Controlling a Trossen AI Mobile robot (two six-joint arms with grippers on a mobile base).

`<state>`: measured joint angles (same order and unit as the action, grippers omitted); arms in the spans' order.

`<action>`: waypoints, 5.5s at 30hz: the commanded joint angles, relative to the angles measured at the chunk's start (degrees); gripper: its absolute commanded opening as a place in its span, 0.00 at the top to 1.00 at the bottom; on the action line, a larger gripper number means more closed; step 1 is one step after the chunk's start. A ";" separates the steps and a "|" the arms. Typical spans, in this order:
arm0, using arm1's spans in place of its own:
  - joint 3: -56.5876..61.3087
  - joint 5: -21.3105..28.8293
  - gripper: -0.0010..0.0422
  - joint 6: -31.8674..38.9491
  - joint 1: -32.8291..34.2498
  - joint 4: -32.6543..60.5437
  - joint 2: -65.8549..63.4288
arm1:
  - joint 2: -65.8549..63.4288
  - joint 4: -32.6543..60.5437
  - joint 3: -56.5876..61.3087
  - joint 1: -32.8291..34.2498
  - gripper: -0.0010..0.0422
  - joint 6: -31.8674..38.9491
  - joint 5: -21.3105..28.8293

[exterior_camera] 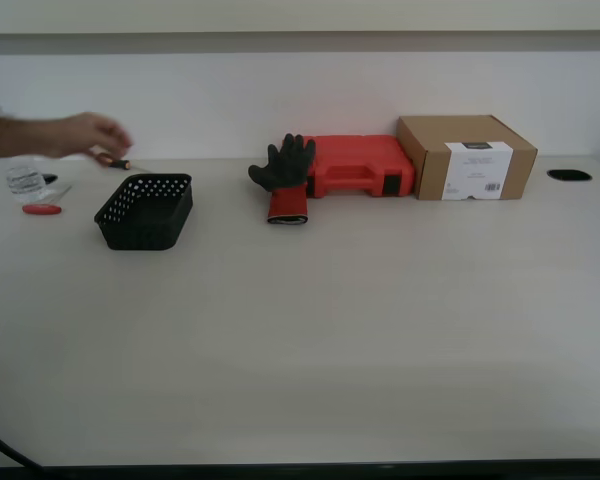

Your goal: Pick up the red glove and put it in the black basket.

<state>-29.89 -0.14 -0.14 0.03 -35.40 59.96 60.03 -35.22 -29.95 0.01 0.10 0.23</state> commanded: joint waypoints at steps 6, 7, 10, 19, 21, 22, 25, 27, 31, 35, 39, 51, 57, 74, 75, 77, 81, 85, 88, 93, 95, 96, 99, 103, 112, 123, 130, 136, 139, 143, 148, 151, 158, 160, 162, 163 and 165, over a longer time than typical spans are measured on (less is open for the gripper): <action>-0.07 0.00 0.98 0.15 -0.02 -0.13 -0.02 | 0.00 -0.22 -0.04 0.02 0.98 -0.04 0.00; -0.07 0.00 0.98 0.15 -0.04 -0.13 -0.02 | 0.00 -0.22 -0.04 0.02 0.98 -0.04 0.00; -0.07 0.00 0.98 0.15 -0.04 -0.13 -0.02 | 0.00 -0.22 -0.02 0.02 0.98 -0.04 0.00; -0.07 0.00 0.98 0.15 -0.04 -0.13 -0.02 | 0.00 -0.22 -0.02 0.02 0.98 -0.04 0.00; -0.07 0.00 0.98 0.15 -0.04 -0.13 -0.02 | 0.00 -0.22 -0.04 0.02 0.98 -0.04 0.00; -0.07 0.00 0.98 0.15 -0.02 -0.13 -0.02 | 0.00 -0.22 -0.02 0.02 0.98 -0.04 0.00; -0.07 0.00 0.98 0.15 -0.02 -0.13 -0.02 | 0.00 -0.22 -0.04 0.02 0.98 -0.04 0.00; -0.07 0.00 0.98 0.15 -0.02 -0.13 -0.02 | 0.00 -0.22 -0.04 0.02 0.98 -0.04 0.00; -0.07 0.00 0.98 0.15 -0.04 -0.13 -0.02 | 0.00 -0.22 -0.04 0.02 0.98 -0.04 0.00; -0.07 0.00 0.98 0.15 -0.02 -0.13 -0.02 | 0.00 -0.22 -0.04 0.02 0.98 -0.04 0.00; -0.07 0.00 0.98 0.15 -0.04 -0.13 -0.02 | 0.00 -0.22 -0.04 0.02 0.98 -0.04 0.00; -0.07 0.00 0.98 0.15 -0.04 -0.13 -0.02 | 0.00 -0.24 -0.04 0.02 0.98 -0.13 0.02; -0.07 0.00 0.98 0.15 -0.04 -0.13 -0.02 | 0.00 -0.72 -0.70 0.02 0.98 -0.17 -1.25; -0.07 0.00 0.98 0.15 -0.04 0.04 -0.02 | 43.06 24.76 -32.98 7.56 0.98 -10.14 18.51; -0.07 0.00 0.98 0.15 -0.02 0.04 -0.02 | 46.53 27.56 -36.59 7.85 0.98 -10.16 19.74; -0.07 0.00 0.98 0.15 -0.04 0.11 -0.02 | 53.29 33.16 -43.78 8.50 0.98 -9.49 22.51; -0.07 0.00 0.98 0.15 -0.04 0.26 -0.02 | 65.18 39.89 -57.09 10.27 0.98 -7.91 24.98; -0.07 0.00 0.98 0.15 -0.04 0.31 -0.02 | 74.47 45.29 -69.57 13.22 0.98 -6.05 26.56; -0.07 0.00 0.98 0.15 -0.02 0.31 -0.02 | 80.59 53.40 -79.14 14.99 0.98 -5.40 24.24; -0.07 0.00 0.98 0.15 -0.02 0.26 -0.02 | 90.31 67.84 -93.11 15.50 0.96 -2.80 23.54; -0.07 0.00 0.98 0.15 -0.02 0.37 -0.02 | 94.07 71.84 -98.09 15.52 0.91 -1.03 23.26; -0.07 0.00 0.98 0.15 -0.04 0.33 -0.02 | 95.21 73.72 -100.08 15.52 0.88 -1.11 22.53; -0.07 0.00 0.98 0.13 -0.02 0.31 -0.02 | 97.26 78.42 -104.61 15.61 0.71 -1.09 21.20; -0.07 0.00 0.98 0.15 -0.04 0.33 -0.02 | 97.18 76.85 -104.83 15.78 0.39 -0.79 12.61; -0.07 0.00 0.98 0.15 -0.04 0.31 -0.02 | 97.20 71.17 -104.87 16.83 0.20 -5.92 9.55; -0.07 0.00 0.98 0.15 -0.04 0.81 -0.02 | 99.06 66.40 -104.87 18.38 0.47 -7.63 15.41; -0.07 0.00 0.98 0.15 -0.02 1.33 -0.02 | 99.08 65.16 -104.87 18.58 0.44 -5.51 8.98; -0.07 0.00 0.98 0.15 -0.04 1.33 -0.02 | 99.08 64.30 -103.62 18.71 0.44 -4.00 7.72; -0.07 0.00 0.98 0.15 -0.04 1.36 -0.02 | 99.10 63.32 -100.85 18.75 0.44 -3.78 7.28; -0.07 0.00 0.98 0.15 -0.04 1.38 -0.02 | 99.08 62.79 -97.09 18.93 0.44 -4.24 6.38; -0.07 0.00 0.98 0.15 -0.04 1.38 -0.02 | 99.08 61.29 -94.27 19.47 0.44 -4.96 6.67; -0.07 0.00 0.98 0.15 -0.02 1.36 -0.02 | 99.10 60.46 -92.70 20.50 0.44 -4.85 6.43; -0.07 0.00 0.98 0.15 -0.02 1.53 -0.02 | 108.34 69.20 -102.25 21.59 0.44 -3.56 7.02; -0.07 0.00 0.98 0.15 -0.04 1.53 -0.02 | 109.13 69.94 -104.56 21.64 0.45 -4.81 7.26; -0.07 0.00 0.98 0.15 -0.04 1.81 -0.02 | 108.10 69.07 -104.17 21.66 0.50 -4.81 6.64; -0.07 0.02 0.98 0.15 -0.02 2.05 -0.02 | 108.10 69.13 -104.65 21.64 0.55 -4.76 6.56; -0.07 0.00 0.98 0.15 -0.02 2.19 -0.02 | 108.08 69.05 -105.02 21.64 0.80 -3.87 8.15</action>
<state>-29.89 -0.16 -0.14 -0.01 -33.01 59.94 168.24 33.95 -134.98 21.63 -4.14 7.68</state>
